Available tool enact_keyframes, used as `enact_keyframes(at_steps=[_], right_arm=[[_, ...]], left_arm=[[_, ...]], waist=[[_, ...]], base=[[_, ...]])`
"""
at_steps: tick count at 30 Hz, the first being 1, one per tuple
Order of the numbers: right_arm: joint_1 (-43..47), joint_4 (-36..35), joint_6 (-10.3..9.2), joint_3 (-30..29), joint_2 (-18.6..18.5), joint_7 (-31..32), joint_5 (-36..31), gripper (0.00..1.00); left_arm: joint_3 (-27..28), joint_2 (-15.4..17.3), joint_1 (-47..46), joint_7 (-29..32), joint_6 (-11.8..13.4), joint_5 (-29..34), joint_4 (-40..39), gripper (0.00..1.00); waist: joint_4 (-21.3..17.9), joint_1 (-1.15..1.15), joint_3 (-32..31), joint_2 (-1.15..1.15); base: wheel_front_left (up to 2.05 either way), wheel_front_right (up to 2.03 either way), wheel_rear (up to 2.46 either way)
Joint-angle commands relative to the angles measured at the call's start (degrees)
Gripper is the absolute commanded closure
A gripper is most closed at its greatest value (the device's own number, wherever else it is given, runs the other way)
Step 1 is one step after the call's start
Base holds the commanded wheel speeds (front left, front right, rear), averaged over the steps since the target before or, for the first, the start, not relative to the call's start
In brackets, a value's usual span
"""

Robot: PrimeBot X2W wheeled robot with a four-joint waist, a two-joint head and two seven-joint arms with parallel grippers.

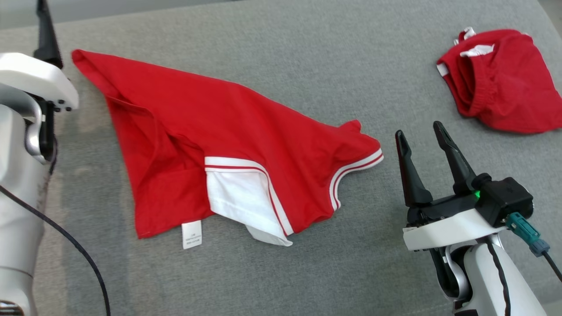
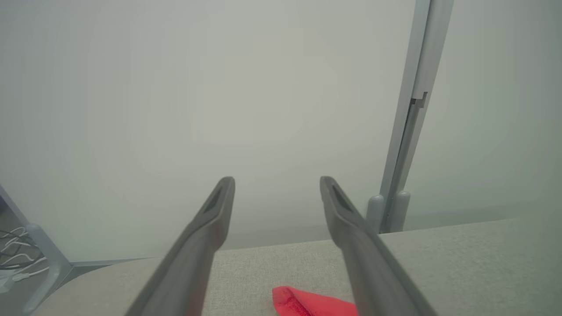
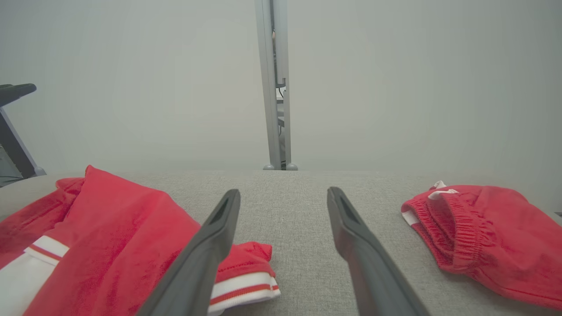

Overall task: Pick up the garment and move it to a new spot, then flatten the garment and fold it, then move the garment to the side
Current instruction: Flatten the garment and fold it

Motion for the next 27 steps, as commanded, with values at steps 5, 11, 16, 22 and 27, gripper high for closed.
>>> enact_keyframes(at_steps=[5,11,16,22,27], right_arm=[[2.1,0.0,0.02,-1.5,-0.3,0.0,-1.1,0.0],[4.3,0.1,0.02,-2.4,-0.3,0.0,-2.1,0.0],[5.5,-0.2,0.02,-2.6,-0.6,0.0,-2.5,0.0],[7.3,-0.5,0.02,-2.1,-1.2,0.0,-2.6,0.0],[8.4,-0.5,0.02,-1.3,-1.3,0.0,-2.6,0.0]], left_arm=[[3.8,-2.8,8.8,-0.1,-1.1,3.9,-12.2,0.0],[7.2,-7.1,22.0,-0.1,-1.4,8.8,-26.2,0.0],[8.9,-10.2,30.2,-0.1,-2.2,11.4,-32.4,0.0],[11.4,-14.4,39.4,-0.1,-3.6,13.5,-36.4,0.0],[12.4,-16.4,44.7,-0.1,-4.2,14.8,-37.4,0.0]], waist=[[4.1,0.0,-5.1,0.0],[6.8,0.0,-8.6,0.0],[8.3,0.0,-10.0,0.0],[9.8,0.0,-11.9,0.0],[10.3,0.0,-12.8,0.0]], base=[[0.0,0.0,0.0],[0.0,0.0,0.0],[0.0,0.0,0.0],[0.0,0.0,0.0],[0.0,0.0,0.0]])
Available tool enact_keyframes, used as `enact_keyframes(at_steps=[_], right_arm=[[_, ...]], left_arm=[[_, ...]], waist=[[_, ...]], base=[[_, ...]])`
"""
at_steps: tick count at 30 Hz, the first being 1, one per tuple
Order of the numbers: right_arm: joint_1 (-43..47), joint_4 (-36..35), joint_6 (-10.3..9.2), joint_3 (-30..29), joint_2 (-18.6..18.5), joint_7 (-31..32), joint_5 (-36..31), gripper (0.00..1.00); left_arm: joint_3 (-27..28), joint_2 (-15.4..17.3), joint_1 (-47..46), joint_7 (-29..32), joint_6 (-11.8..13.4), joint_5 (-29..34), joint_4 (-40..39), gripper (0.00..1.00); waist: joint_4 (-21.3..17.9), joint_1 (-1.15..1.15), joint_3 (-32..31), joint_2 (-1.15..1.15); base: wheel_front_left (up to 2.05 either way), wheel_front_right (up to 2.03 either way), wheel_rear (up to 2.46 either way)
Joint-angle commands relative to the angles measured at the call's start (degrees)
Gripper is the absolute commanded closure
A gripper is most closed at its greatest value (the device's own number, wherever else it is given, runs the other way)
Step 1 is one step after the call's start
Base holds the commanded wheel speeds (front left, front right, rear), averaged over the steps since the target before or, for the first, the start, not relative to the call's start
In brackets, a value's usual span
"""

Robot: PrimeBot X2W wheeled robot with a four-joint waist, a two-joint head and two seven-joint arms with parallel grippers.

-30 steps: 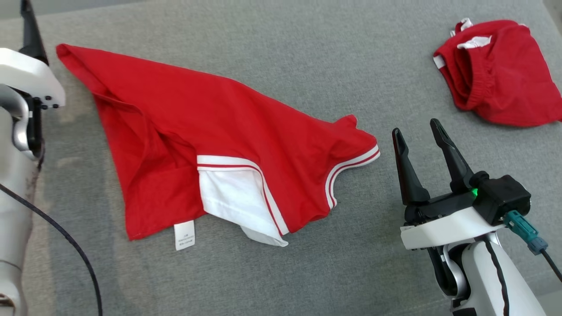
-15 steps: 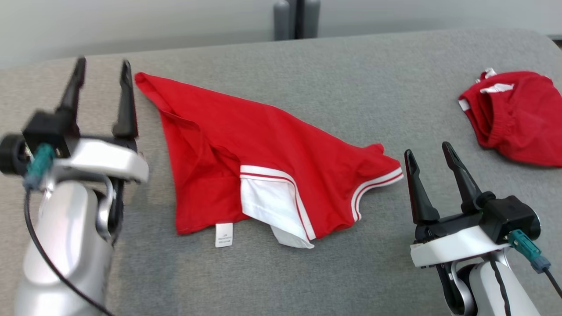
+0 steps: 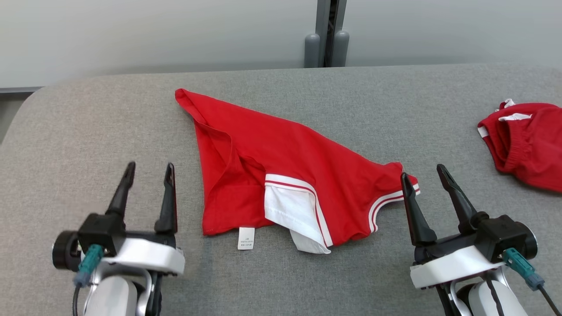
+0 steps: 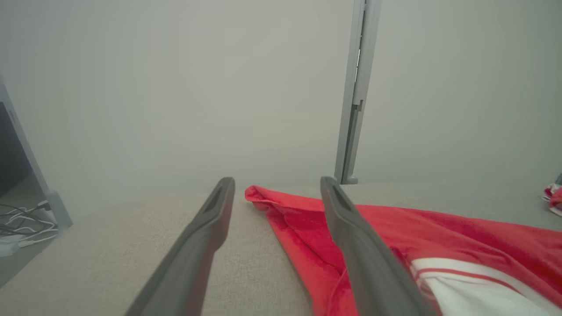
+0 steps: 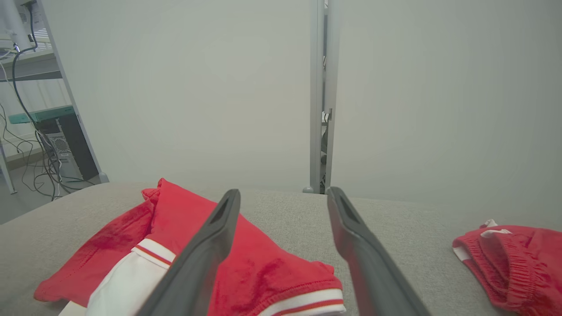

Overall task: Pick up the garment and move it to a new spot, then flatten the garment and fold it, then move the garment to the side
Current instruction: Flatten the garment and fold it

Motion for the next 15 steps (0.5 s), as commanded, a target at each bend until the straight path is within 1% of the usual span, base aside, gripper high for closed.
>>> enact_keyframes(at_steps=[1,5,11,15], right_arm=[[0.5,-0.1,0.02,0.1,-0.4,0.0,-0.3,0.0],[1.0,0.2,0.02,0.3,-0.3,0.0,0.0,0.0],[1.2,0.4,0.02,0.7,-0.5,0.0,0.2,0.0],[1.3,-0.5,0.02,3.5,-0.7,0.0,1.1,0.0]], left_arm=[[0.4,-0.1,0.8,-0.1,-0.1,0.3,-0.7,0.0],[0.3,-0.7,3.8,-0.1,-0.1,0.1,-1.4,0.0],[-0.9,-0.8,4.8,-0.1,0.4,-0.8,-2.5,0.0],[-1.2,-0.8,4.7,-0.1,0.7,-1.4,-2.7,0.0]], waist=[[0.1,0.0,-0.3,0.0],[0.3,0.0,-0.7,0.0],[0.4,0.0,-1.0,0.0],[0.4,0.0,-1.1,0.0]], base=[[0.0,0.0,0.0],[0.0,0.0,0.0],[0.0,0.0,0.0],[0.0,0.0,0.0]])
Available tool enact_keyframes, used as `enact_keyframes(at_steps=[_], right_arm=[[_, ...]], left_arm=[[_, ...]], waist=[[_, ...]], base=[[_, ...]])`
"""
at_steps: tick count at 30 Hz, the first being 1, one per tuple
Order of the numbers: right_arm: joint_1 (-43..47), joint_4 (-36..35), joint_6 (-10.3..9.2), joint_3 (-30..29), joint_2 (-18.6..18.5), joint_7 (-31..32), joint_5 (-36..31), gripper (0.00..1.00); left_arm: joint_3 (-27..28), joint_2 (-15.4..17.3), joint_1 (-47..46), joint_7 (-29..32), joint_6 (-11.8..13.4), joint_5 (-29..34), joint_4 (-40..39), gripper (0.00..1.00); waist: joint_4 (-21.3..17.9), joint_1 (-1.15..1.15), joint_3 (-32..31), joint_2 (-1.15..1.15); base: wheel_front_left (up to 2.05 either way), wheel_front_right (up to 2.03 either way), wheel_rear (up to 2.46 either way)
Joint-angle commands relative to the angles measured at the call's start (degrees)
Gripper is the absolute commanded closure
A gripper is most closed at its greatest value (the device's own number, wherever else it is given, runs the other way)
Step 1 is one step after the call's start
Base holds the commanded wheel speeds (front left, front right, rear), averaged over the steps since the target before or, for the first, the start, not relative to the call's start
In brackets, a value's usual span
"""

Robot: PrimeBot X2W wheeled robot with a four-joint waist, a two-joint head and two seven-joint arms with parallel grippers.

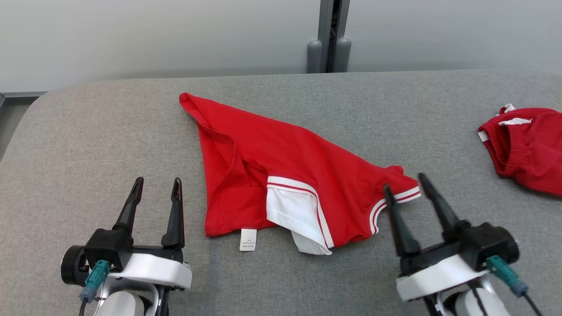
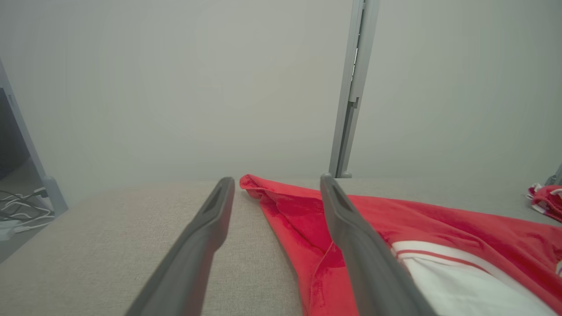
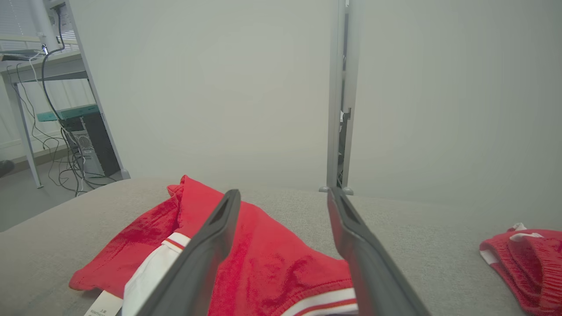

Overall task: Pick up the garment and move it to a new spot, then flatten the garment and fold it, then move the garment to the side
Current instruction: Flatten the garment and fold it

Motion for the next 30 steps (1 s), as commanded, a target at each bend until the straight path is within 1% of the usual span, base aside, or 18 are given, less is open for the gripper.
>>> enact_keyframes(at_steps=[1,9,13,14,17,24,30], right_arm=[[0.5,-0.4,0.02,1.3,-0.7,0.0,0.4,0.0],[1.7,0.2,0.02,13.3,-4.2,0.0,2.7,0.0],[1.7,2.0,0.02,19.2,-6.2,0.0,4.0,0.0],[1.7,2.0,0.02,19.2,-6.2,0.0,4.0,0.0],[0.7,3.8,0.02,21.5,-6.9,0.0,4.6,0.0],[-1.7,8.9,0.01,25.4,-7.0,0.0,6.8,0.0],[-3.7,12.1,0.01,26.3,-6.1,0.0,7.8,0.0]], left_arm=[[-0.1,0.2,0.3,-0.1,0.2,-0.3,-0.3,0.0],[-0.9,0.2,0.7,-0.1,0.3,-0.9,0.6,0.0],[-1.2,0.2,0.5,-0.1,0.4,-1.3,1.1,0.0],[-1.2,0.2,0.5,-0.1,0.4,-1.3,1.1,0.0],[-1.2,0.2,0.4,-0.1,0.5,-1.5,1.4,0.0],[-1.8,0.2,-0.4,-0.1,0.4,-2.1,1.6,0.0],[-2.3,0.2,-0.7,-0.1,0.2,-2.3,1.5,0.0]], waist=[[0.0,0.0,0.0,0.0],[0.3,0.0,0.2,0.0],[0.7,0.0,0.2,0.0],[0.7,0.0,0.2,0.0],[1.0,0.0,0.4,0.0],[1.9,0.0,1.2,0.0],[3.1,0.0,2.1,0.0]], base=[[0.0,0.0,0.0],[0.0,0.0,0.0],[0.0,0.0,0.0],[0.0,0.0,0.0],[0.0,0.0,0.0],[0.0,0.0,0.0],[0.0,0.0,0.0]])
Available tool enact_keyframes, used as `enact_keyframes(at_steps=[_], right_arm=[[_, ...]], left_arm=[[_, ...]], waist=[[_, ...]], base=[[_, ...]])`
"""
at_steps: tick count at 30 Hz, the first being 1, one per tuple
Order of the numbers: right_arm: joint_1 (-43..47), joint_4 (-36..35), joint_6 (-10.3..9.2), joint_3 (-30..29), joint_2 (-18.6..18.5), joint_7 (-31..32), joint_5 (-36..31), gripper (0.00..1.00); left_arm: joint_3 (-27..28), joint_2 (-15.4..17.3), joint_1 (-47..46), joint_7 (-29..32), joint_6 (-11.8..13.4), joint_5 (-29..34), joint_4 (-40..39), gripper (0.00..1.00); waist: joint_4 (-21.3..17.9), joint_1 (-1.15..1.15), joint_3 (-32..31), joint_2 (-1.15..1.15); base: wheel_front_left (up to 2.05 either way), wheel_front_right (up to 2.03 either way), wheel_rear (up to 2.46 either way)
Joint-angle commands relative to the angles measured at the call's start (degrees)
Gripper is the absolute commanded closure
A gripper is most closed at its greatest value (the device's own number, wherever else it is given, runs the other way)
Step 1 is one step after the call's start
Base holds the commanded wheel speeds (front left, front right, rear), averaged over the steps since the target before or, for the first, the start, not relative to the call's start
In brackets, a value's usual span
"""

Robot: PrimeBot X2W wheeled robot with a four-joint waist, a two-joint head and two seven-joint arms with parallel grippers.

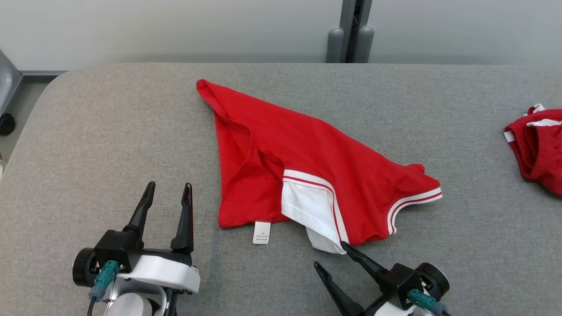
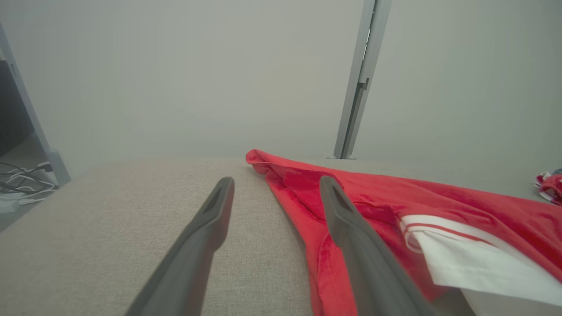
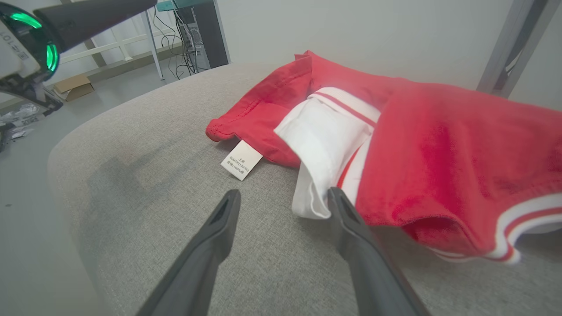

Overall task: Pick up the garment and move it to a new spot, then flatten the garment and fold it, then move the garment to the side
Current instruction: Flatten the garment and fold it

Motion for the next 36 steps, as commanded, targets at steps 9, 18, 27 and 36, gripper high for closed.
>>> enact_keyframes(at_steps=[9,18,27,36], right_arm=[[-1.5,2.2,0.0,-1.1,0.8,0.0,1.1,0.0],[-2.8,3.5,0.0,-0.7,0.9,0.0,2.3,1.0],[-2.7,0.9,0.0,-2.0,-0.1,0.0,2.6,1.0],[-7.1,-2.7,0.0,-7.3,-6.5,0.0,1.5,1.0]], left_arm=[[-0.4,0.2,-1.4,-0.1,-0.1,-0.5,0.3,0.0],[-0.8,0.2,-2.0,-0.1,0.0,-0.3,0.4,0.0],[-0.9,0.2,-1.1,-0.1,0.2,-0.4,1.1,0.0],[-1.8,0.2,0.8,-0.1,0.4,-1.2,1.3,0.0]], waist=[[1.5,0.0,1.6,0.0],[1.8,0.0,2.5,0.0],[1.5,0.0,0.8,0.0],[1.4,0.0,-2.0,0.0]], base=[[0.0,0.0,0.0],[0.0,0.0,0.0],[0.0,0.0,0.0],[0.0,0.0,0.0]])
